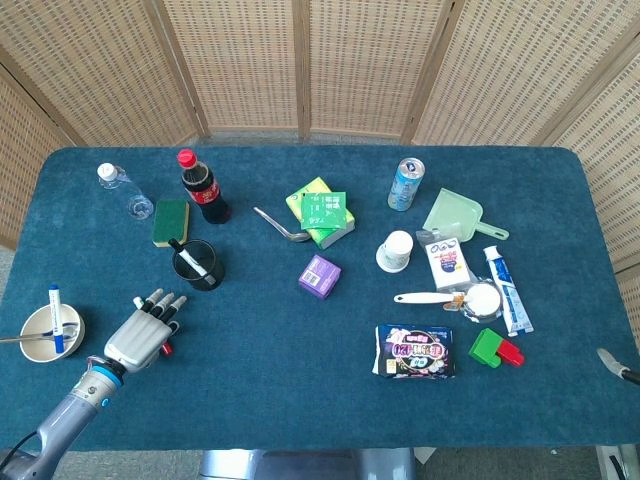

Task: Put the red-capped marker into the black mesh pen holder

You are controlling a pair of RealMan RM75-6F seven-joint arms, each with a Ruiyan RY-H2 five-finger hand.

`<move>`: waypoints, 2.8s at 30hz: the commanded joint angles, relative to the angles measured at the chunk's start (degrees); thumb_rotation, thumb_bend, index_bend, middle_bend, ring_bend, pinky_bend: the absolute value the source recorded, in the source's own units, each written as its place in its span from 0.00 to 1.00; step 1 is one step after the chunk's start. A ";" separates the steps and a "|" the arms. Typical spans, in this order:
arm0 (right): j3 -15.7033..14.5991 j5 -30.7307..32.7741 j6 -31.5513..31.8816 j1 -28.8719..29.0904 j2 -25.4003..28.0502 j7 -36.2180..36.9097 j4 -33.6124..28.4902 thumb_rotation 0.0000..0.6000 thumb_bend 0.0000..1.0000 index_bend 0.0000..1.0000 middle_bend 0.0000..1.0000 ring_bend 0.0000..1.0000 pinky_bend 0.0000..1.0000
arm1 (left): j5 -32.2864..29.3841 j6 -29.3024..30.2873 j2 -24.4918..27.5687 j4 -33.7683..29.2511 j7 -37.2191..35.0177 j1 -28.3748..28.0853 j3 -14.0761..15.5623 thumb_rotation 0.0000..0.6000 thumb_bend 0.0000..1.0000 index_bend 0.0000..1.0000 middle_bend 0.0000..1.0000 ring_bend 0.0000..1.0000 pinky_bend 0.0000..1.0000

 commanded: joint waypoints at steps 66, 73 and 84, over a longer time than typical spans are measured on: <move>-0.13 0.29 -1.00 0.39 -0.34 -0.85 0.08 1.00 0.00 0.00 0.00 0.00 0.15 | 2.29 13.35 20.07 -16.05 -42.88 -1.91 -11.94 1.00 0.41 0.57 0.00 0.00 0.01; -0.24 0.12 -1.01 0.43 -0.43 -1.21 0.01 1.00 0.00 0.00 0.00 0.00 0.15 | 0.84 11.94 17.72 -12.17 -45.73 -1.90 -11.52 1.00 0.41 0.57 0.00 0.00 0.02; -0.21 0.32 -1.18 0.48 -0.52 -1.18 0.07 1.00 0.00 0.00 0.00 0.00 0.14 | -2.14 7.81 13.46 -7.59 -49.17 -3.94 -12.29 1.00 0.41 0.56 0.00 0.00 0.02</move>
